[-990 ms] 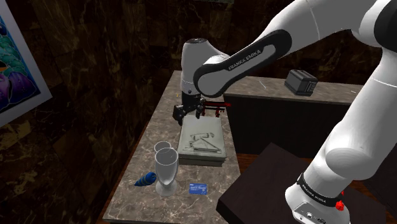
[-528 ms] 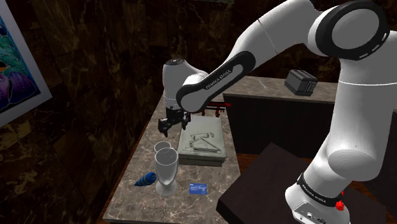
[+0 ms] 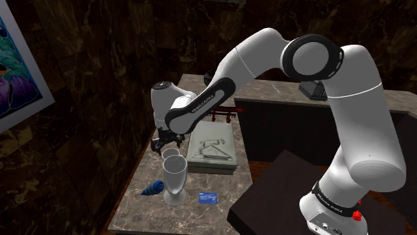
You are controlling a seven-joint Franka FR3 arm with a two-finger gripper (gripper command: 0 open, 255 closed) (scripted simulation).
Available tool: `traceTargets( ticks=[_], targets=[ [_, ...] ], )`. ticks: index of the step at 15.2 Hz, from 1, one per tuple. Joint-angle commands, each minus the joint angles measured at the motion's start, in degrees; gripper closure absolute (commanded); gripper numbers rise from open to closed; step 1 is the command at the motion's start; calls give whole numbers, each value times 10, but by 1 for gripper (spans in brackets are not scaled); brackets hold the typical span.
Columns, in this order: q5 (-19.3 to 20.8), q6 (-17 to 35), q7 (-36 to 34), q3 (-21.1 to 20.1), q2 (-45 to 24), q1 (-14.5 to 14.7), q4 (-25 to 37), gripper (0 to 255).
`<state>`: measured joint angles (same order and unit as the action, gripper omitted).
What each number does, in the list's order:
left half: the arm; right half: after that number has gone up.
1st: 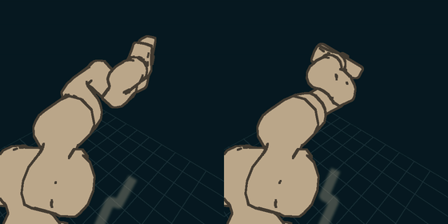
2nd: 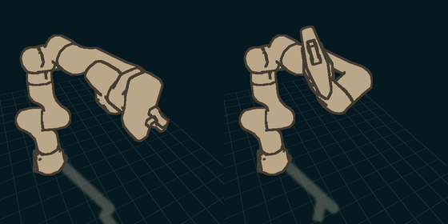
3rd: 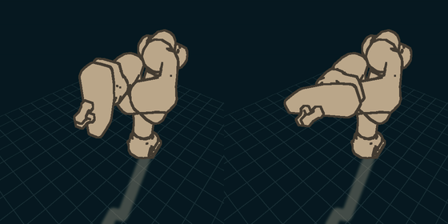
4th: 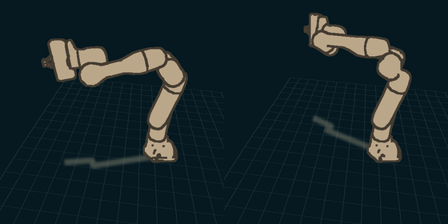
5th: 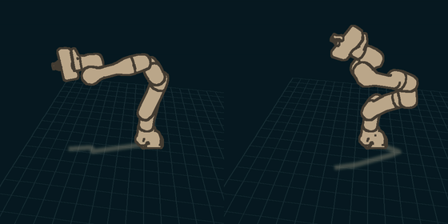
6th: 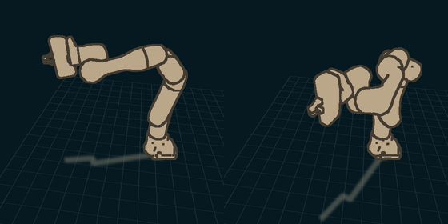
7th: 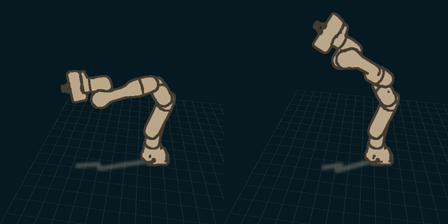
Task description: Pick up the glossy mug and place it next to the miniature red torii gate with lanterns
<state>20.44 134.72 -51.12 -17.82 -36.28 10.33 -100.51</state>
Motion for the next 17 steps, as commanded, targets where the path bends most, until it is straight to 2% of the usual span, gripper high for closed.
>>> traceTargets(
  ticks=[1,3,11,17],
  targets=[
    [7,-4,-11,9,-48,16,48,0],
    [10,-14,-17,16,-95,31,102,0],
    [21,16,-22,28,-139,38,116,0],
    [21,16,-22,28,-139,38,116,0]
  ],
)
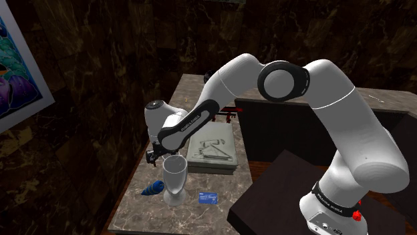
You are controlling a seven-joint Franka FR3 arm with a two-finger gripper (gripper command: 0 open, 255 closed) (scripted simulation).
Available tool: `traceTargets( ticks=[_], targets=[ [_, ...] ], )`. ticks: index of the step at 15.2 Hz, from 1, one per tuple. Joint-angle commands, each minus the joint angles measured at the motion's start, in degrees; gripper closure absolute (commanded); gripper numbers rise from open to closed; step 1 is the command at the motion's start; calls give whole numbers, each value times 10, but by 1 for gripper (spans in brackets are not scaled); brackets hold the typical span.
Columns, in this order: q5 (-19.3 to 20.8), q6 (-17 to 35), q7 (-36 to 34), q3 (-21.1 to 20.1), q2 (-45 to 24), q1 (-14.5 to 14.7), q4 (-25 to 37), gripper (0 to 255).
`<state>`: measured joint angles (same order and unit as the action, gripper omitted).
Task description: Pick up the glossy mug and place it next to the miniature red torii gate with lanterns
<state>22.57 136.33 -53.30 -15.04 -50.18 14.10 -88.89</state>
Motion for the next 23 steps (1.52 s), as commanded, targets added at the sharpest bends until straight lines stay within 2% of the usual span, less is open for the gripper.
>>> traceTargets(
  ticks=[1,2,3,12,23],
  targets=[
    [0,0,0,0,0,0,0,0],
    [0,0,0,0,0,0,0,0],
    [0,0,0,0,0,0,0,255],
    [0,0,0,0,0,0,0,255],
    [-17,-45,12,-17,62,-12,-17,255]
  ],
)
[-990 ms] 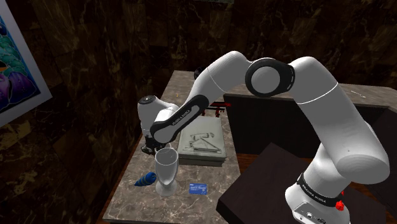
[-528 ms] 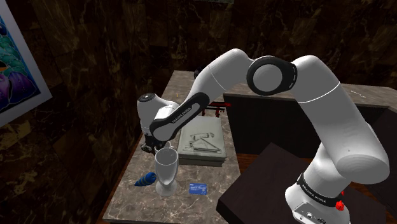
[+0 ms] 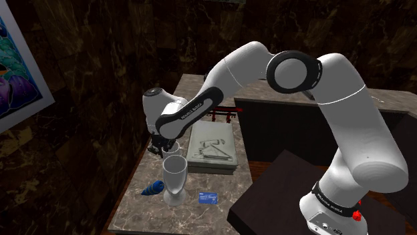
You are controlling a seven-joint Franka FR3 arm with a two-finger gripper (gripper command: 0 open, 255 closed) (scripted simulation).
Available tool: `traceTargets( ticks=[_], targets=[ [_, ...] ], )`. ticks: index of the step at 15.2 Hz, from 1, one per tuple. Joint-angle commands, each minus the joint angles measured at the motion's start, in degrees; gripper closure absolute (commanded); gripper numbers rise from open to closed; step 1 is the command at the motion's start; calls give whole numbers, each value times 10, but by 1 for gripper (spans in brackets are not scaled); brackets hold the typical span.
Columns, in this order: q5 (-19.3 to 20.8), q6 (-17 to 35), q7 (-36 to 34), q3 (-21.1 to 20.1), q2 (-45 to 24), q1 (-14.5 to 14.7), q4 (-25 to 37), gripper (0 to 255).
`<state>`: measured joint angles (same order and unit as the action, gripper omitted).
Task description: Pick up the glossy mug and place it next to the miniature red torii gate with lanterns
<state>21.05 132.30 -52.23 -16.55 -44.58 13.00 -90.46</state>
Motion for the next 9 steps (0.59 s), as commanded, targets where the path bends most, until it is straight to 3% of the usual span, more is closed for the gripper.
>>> traceTargets(
  ticks=[1,9],
  targets=[
    [-3,-9,2,-3,11,-2,-2,255],
    [-17,-47,12,-14,51,-9,-4,255]
  ],
)
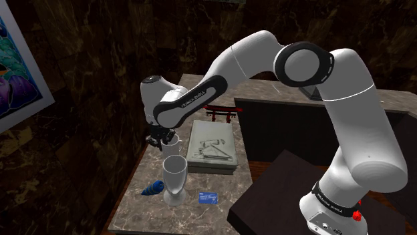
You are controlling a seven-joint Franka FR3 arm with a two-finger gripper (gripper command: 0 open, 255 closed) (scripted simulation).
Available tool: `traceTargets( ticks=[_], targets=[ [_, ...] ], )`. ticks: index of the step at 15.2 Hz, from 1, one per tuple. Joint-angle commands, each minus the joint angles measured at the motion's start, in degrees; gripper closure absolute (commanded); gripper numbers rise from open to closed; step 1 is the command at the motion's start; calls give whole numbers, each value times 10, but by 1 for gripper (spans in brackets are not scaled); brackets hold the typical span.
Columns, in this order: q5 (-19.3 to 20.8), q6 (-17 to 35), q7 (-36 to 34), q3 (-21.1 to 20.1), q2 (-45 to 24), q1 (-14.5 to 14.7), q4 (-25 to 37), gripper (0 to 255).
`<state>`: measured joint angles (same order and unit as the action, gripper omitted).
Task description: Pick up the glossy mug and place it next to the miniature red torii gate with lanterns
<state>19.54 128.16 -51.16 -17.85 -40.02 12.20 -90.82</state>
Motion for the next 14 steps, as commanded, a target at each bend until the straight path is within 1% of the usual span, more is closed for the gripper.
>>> traceTargets(
  ticks=[1,14],
  targets=[
    [-4,-10,3,-3,10,-2,0,255],
    [-25,-80,19,-17,63,-10,19,255]
  ],
)
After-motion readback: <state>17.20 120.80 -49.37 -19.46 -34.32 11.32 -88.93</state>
